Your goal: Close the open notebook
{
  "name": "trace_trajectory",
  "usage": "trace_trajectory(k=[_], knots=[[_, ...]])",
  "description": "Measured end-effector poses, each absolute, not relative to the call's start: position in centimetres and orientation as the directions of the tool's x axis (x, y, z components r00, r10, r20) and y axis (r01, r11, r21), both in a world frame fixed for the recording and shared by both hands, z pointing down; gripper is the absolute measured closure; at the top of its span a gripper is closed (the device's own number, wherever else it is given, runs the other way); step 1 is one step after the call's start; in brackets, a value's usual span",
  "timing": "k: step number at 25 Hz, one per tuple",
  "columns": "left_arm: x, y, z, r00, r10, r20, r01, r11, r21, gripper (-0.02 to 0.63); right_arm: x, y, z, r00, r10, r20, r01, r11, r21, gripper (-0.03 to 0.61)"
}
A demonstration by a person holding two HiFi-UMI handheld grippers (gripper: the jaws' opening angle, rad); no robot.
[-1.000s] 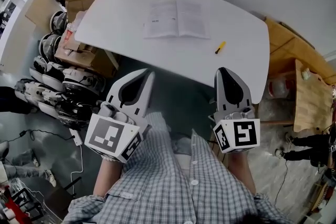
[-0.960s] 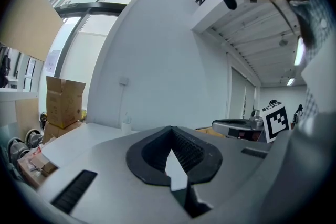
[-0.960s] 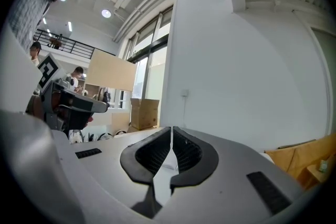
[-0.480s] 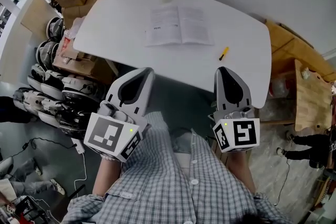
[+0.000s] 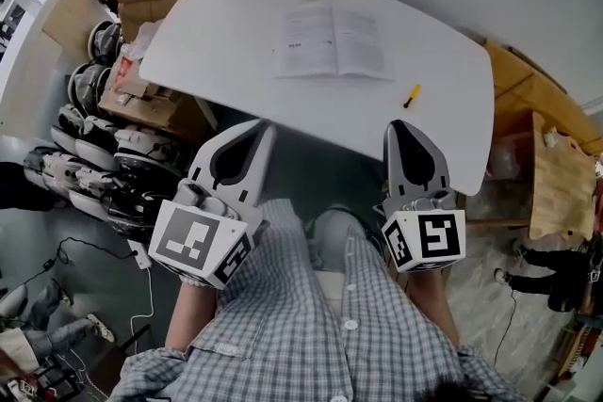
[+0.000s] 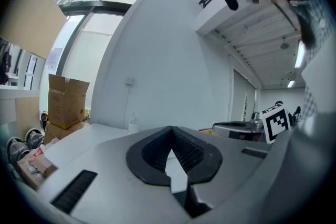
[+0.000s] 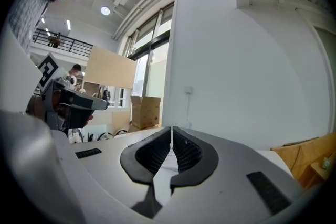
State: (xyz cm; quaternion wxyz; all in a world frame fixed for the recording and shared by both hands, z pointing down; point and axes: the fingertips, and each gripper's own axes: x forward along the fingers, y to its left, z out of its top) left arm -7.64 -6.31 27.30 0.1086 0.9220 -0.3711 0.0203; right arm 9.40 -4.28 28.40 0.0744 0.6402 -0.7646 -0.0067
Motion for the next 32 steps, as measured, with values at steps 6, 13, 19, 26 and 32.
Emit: trace_trajectory(k=[6, 13, 19, 26, 32], knots=[[-8.0, -5.9, 27.1, 0.713, -0.694, 0.104, -0.699, -0.690, 0.190, 0.608, 9.7, -4.0, 28.6, -0.172, -0.979, 0.109, -0.981, 0.180, 0.069, 0.551], [-8.3, -6.1, 27.0, 0.692, -0.716, 0.098, -0.719, -0.670, 0.186, 0.609, 10.9, -5.0, 28.3, -0.169, -0.981, 0.090, -0.985, 0.170, -0.002, 0.551], [-8.1, -6.8, 27.0, 0.675, -0.731, 0.097, -0.734, -0.653, 0.184, 0.609, 11.1, -6.3, 28.9, -0.187, -0.977, 0.099, -0.982, 0.187, -0.006, 0.549], [-7.8, -8.1, 27.3, 0.671, -0.733, 0.108, -0.738, -0.649, 0.182, 0.607, 10.2, -8.0, 29.4, -0.223, -0.969, 0.108, -0.971, 0.231, 0.067, 0.550], [-7.0, -9.9, 27.8, 0.671, -0.732, 0.114, -0.738, -0.647, 0.190, 0.608, 10.9, -9.9, 30.5, -0.229, -0.962, 0.145, -0.967, 0.242, 0.077, 0.550]])
